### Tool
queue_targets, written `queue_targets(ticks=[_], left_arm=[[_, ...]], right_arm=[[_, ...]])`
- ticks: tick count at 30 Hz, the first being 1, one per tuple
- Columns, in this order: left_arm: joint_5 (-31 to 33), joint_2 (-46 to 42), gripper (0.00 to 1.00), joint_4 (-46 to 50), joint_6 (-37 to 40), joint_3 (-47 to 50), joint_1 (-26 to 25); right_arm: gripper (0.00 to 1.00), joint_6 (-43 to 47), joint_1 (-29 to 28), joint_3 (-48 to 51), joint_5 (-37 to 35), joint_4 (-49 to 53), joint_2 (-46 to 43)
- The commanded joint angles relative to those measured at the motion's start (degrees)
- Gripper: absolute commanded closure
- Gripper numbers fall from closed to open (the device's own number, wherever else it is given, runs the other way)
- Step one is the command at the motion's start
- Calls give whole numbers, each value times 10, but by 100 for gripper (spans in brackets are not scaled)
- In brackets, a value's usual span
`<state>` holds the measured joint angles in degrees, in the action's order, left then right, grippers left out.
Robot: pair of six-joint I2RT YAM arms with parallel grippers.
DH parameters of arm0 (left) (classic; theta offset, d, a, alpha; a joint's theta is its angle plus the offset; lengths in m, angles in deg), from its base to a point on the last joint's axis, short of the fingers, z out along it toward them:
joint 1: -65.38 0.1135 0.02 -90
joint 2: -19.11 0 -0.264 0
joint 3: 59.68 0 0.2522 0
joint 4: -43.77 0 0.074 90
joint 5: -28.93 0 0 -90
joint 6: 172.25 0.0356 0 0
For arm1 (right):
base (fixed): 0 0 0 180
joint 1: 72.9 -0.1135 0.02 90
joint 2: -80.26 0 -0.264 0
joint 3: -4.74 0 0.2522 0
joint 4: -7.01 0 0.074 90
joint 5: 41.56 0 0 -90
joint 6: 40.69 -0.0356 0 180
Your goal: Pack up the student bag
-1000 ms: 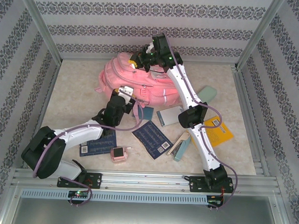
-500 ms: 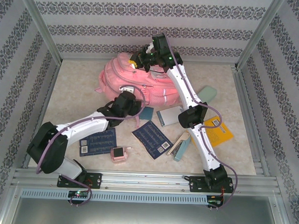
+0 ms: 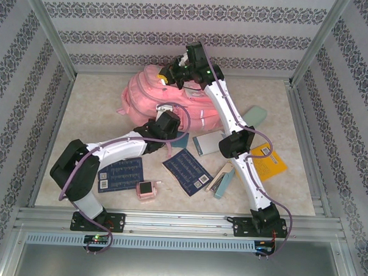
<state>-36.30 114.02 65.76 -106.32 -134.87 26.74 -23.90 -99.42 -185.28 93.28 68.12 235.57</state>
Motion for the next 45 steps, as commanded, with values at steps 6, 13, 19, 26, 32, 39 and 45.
queue_targets(ticks=[6,13,19,26,32,39,45], left_arm=[[11,-5,48,2,-2,11,15],[-8,-13,62,-8,6,32,41],[-72,-40,51,-26,30,44,41],[-120,-81,44,-50,41,87,40],[-135,-66,44,-61,44,77,33],[-120,-16,41,-49,48,34,26],[-74,18,41,-44,50,3,26]], right_arm=[[100,-13,-2,-45,22,-27,-38],[100,-12,-3,-44,22,-28,-39],[100,-11,-4,-45,23,-28,-39],[100,-12,-4,-45,22,-30,-41],[100,-13,-6,-45,21,-29,-41],[100,-16,-9,-44,20,-27,-44],[100,-19,-13,-45,23,-27,-46]])
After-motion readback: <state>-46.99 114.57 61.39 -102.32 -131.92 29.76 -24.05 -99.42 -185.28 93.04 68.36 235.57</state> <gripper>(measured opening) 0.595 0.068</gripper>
